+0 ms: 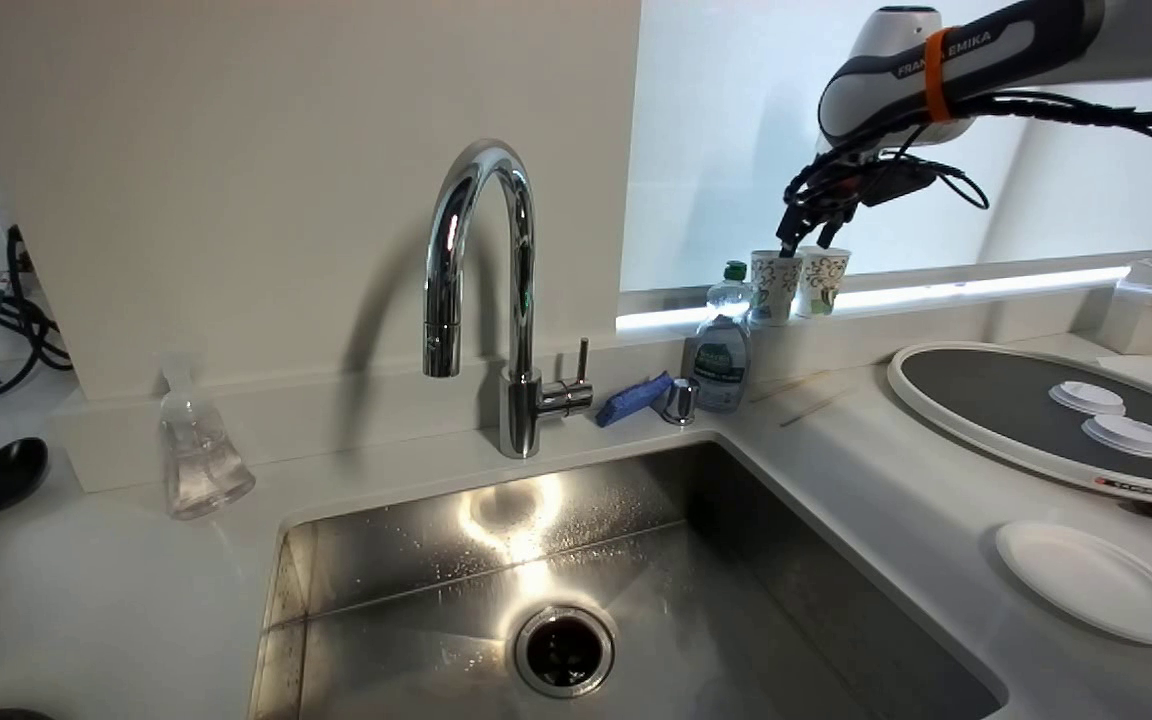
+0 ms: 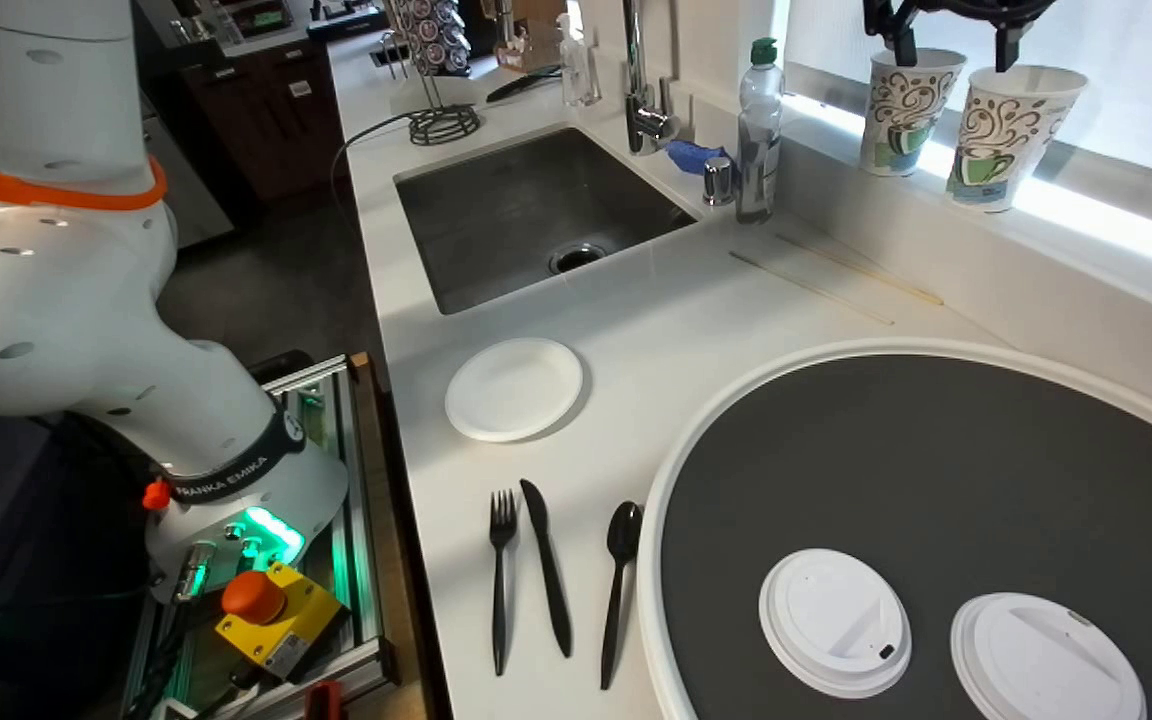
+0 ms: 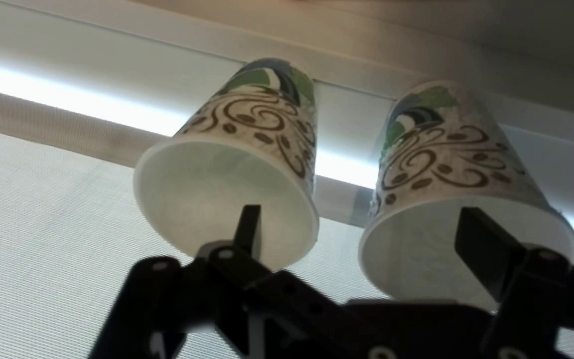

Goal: Remove the two paper cups from the window sill and put them inside the sink

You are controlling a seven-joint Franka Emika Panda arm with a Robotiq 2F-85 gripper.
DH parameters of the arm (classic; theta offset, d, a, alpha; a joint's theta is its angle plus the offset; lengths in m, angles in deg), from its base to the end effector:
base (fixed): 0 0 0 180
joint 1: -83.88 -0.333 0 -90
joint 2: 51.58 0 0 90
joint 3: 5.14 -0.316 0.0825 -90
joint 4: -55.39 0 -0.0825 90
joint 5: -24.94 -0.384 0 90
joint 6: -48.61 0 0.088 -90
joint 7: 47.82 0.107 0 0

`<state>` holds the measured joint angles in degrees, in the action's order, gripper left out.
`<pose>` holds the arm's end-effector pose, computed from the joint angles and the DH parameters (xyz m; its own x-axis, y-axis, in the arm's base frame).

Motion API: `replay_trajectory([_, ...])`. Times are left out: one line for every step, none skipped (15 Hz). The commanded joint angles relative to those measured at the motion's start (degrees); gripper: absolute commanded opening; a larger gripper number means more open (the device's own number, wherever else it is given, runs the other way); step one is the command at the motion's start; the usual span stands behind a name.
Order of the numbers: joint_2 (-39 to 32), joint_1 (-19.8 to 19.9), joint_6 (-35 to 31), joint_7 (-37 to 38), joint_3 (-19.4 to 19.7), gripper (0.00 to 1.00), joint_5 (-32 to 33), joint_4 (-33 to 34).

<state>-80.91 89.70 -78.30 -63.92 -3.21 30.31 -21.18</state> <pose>0.7327 -0.0972 0.4742 0.9252 0.2163 0.3118 0.1584 -0.9667 0.2008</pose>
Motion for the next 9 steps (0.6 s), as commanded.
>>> replay_trajectory([-0.9,-0.3,0.0,1.4,0.1,0.77,0.4,0.3])
replay_trajectory([-1.1,-0.3,0.0,1.5,0.0,0.69,0.2,0.3])
replay_trajectory([-1.2,-0.2,0.0,1.5,0.0,0.68,0.1,0.3])
replay_trajectory([-1.3,-0.2,0.0,1.5,-0.1,0.62,0.0,0.4])
replay_trajectory([-1.4,-0.2,0.0,1.4,-0.2,0.54,0.0,0.4])
replay_trajectory([-1.5,-0.2,-0.1,1.3,-0.2,0.45,-0.1,0.4])
replay_trajectory([-1.5,-0.2,-0.1,1.3,-0.3,0.38,-0.1,0.4])
replay_trajectory([-1.5,-0.2,0.0,1.3,-0.3,0.29,-0.1,0.3])
replay_trajectory([-1.6,-0.2,-0.1,1.3,-0.3,0.22,-0.1,0.4])
